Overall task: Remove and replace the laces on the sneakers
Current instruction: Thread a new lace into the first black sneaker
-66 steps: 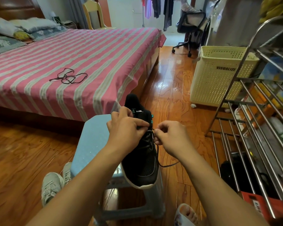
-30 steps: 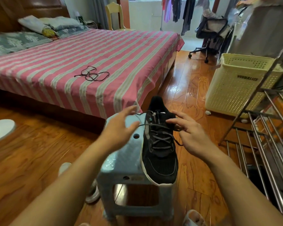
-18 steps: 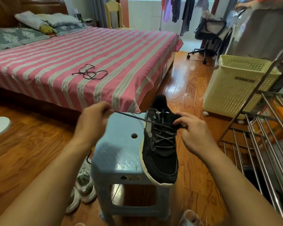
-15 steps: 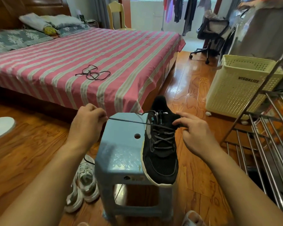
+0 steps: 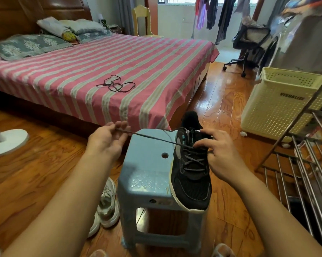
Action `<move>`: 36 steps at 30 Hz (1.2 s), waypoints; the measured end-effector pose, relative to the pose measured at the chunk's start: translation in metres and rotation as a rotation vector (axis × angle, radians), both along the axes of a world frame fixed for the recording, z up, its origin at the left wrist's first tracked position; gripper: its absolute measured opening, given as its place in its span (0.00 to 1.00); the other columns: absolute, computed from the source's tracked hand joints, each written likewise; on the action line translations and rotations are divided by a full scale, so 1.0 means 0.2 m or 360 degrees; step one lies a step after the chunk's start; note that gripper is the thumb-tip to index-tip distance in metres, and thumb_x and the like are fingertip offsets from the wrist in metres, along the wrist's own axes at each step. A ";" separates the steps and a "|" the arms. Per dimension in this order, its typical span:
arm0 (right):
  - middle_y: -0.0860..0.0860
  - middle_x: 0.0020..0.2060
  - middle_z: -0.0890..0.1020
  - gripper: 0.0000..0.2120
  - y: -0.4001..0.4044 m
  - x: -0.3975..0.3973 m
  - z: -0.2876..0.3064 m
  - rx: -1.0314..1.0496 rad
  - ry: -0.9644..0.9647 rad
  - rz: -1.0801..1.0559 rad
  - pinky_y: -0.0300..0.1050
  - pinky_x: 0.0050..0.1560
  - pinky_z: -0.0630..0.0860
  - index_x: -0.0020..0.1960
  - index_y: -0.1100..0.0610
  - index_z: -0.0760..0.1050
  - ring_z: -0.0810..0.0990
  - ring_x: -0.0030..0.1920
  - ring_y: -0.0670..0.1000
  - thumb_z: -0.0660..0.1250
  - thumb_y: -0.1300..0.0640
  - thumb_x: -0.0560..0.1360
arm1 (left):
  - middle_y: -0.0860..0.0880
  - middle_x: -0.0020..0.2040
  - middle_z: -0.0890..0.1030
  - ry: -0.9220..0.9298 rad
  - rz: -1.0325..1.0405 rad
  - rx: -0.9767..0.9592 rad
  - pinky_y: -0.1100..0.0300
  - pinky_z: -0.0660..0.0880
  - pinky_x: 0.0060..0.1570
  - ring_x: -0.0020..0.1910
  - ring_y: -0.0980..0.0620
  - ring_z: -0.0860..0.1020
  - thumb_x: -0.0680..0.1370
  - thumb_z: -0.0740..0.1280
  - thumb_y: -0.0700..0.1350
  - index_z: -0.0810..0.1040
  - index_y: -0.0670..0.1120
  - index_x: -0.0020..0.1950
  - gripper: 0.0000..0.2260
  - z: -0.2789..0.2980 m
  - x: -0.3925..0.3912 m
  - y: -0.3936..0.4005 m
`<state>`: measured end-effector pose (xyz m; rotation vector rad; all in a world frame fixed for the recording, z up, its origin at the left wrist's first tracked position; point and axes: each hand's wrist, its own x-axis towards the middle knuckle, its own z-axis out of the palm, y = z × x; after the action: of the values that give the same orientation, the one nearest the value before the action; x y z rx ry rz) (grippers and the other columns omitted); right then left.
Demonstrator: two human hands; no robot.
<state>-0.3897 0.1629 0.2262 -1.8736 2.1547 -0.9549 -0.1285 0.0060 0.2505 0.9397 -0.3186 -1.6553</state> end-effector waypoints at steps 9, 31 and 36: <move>0.51 0.49 0.82 0.17 -0.31 0.13 0.36 0.0192 0.0351 -0.0158 0.47 0.52 0.65 0.52 0.54 0.80 0.75 0.55 0.56 0.56 0.46 0.83 | 0.46 0.40 0.78 -0.0444 -0.0704 0.0083 0.68 0.65 0.21 0.24 0.58 0.77 0.84 0.53 0.36 0.77 0.36 0.52 0.12 -0.03 -0.09 0.07; 0.50 0.30 0.66 0.05 0.11 -0.42 -0.08 0.0031 -0.1628 -0.1139 0.38 0.20 0.60 0.47 0.55 0.73 0.64 0.27 0.47 0.63 0.58 0.82 | 0.47 0.33 0.75 -0.1217 -0.1222 -0.0658 0.63 0.65 0.27 0.28 0.54 0.69 0.84 0.62 0.37 0.79 0.39 0.48 0.08 -0.04 -0.20 0.23; 0.45 0.23 0.60 0.19 0.11 -0.34 -0.06 -0.0212 -0.2018 -0.1007 0.37 0.19 0.53 0.51 0.59 0.73 0.57 0.20 0.43 0.55 0.44 0.85 | 0.47 0.34 0.76 -0.0859 -0.1317 -0.0215 0.63 0.63 0.25 0.26 0.54 0.66 0.81 0.57 0.33 0.71 0.44 0.51 0.07 -0.03 -0.25 0.29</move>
<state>-0.4579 0.1858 0.2145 -0.2157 1.7318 -1.7309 -0.1784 0.0644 0.2442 1.2316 -1.3086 -2.0363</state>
